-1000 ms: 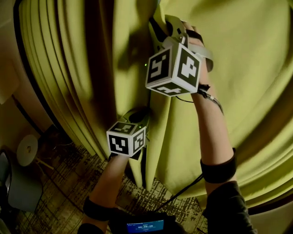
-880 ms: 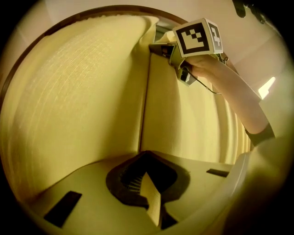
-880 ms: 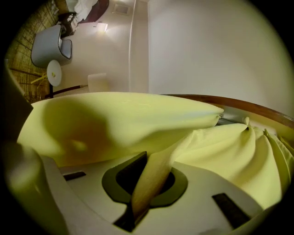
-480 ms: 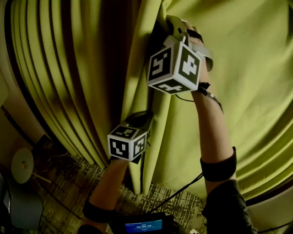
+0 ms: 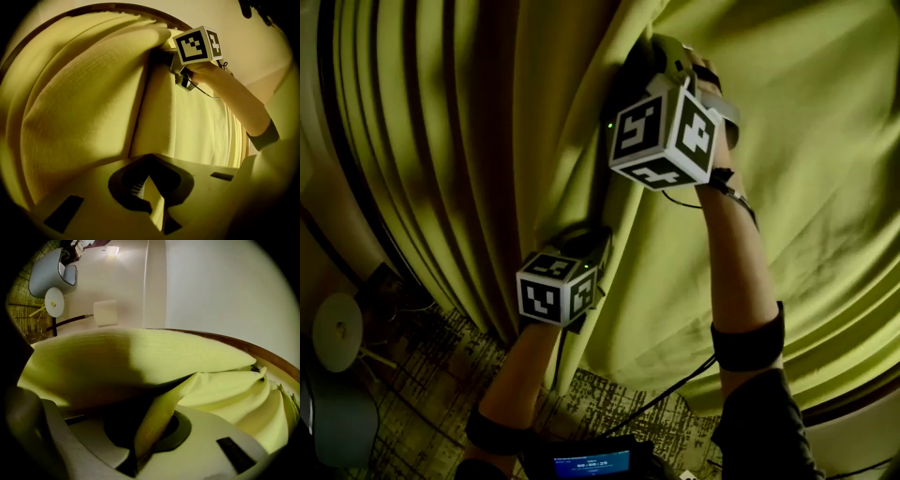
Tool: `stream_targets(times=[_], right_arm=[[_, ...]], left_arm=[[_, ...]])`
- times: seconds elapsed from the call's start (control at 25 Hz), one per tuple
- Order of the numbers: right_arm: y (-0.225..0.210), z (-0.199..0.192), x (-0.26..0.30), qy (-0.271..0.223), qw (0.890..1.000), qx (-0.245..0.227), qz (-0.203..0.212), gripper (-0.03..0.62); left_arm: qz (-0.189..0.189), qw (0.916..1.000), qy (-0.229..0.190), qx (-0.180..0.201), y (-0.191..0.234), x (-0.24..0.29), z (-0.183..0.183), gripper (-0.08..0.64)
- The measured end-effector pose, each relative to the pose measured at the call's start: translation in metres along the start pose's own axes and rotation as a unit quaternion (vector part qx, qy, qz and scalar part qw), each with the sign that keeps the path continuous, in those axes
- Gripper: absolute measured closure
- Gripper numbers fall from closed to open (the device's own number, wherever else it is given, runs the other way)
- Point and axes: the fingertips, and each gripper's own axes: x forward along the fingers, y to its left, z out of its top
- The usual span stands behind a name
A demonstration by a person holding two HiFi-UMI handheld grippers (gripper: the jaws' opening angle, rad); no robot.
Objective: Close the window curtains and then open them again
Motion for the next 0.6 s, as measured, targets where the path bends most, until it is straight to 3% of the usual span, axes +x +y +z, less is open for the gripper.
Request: stream_targets(times=[0.08,0.24,0.44,0.6], right_arm=[[0.012,0.003,0.013,0.001,1.0,0.005,0.001,0.563],[0.019,0.049,0.064,0.004,1.0,0.016,0.004,0.563],[0.026,0.052,0.07,0.035,0.999,0.028,-0.013,0.561],[0.015,0.044,0.04,0.066,0.996,0.038,-0.042,0.554]], left_arm=[[0.005,1.0,0.003,-0.001,0.019,-0.003,-0.002,0.559],[0.004,0.9999,0.004,-0.014,0.07,-0.034,0.033,0.559],[-0.018,0.9996,0.021,-0.008,0.092,-0.06,0.026,0.559],[-0.047,0.9979,0.044,-0.004,0.081,-0.075,0.008,0.559]])
